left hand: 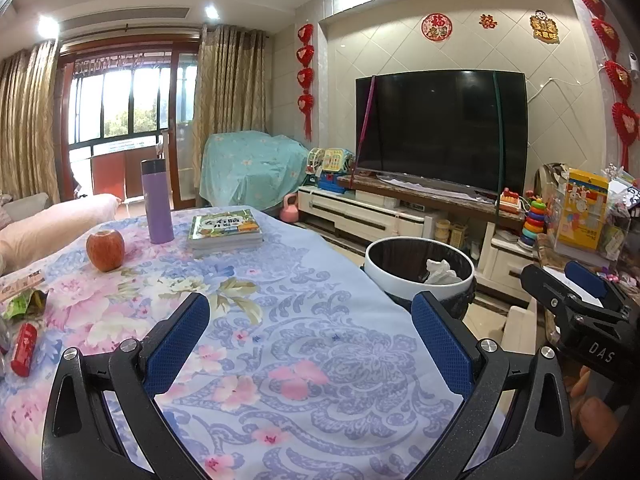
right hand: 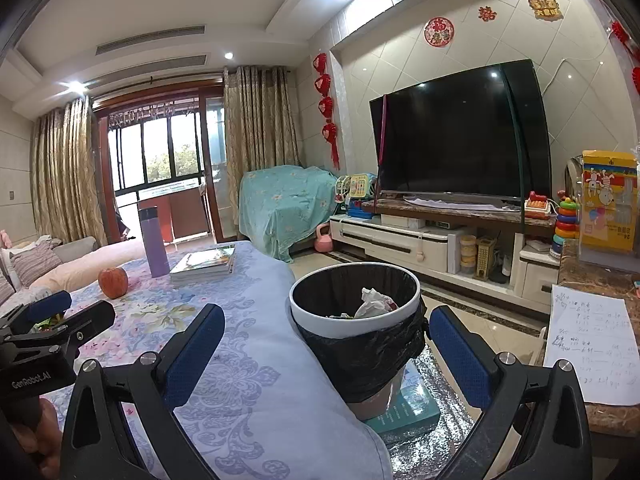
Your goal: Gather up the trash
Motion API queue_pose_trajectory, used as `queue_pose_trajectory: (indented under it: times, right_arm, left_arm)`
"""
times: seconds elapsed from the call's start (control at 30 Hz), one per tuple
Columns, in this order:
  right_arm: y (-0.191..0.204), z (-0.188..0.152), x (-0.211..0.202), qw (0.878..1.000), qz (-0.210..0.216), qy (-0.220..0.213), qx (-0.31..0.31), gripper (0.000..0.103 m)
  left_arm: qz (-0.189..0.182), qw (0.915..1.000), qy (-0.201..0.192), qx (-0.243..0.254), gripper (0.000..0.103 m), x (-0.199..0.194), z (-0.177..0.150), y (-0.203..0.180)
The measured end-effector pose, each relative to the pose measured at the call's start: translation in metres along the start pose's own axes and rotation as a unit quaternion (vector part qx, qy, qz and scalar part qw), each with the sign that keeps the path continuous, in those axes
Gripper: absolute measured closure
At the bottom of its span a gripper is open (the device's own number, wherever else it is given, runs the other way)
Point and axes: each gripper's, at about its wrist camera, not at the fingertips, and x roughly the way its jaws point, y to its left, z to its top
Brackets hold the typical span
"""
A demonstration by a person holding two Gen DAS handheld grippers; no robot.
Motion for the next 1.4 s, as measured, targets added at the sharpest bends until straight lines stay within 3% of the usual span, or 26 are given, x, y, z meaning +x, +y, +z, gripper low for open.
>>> queue_pose_trajectory:
  times: [1.4]
  right_arm:
    - [-0.005,-0.004,0.010,1.000,0.018,0.019,0.014,0.000]
  left_arm:
    - [-0.002,0.9997,0.023,-0.001,0.000,0.017,-0.009,0.002]
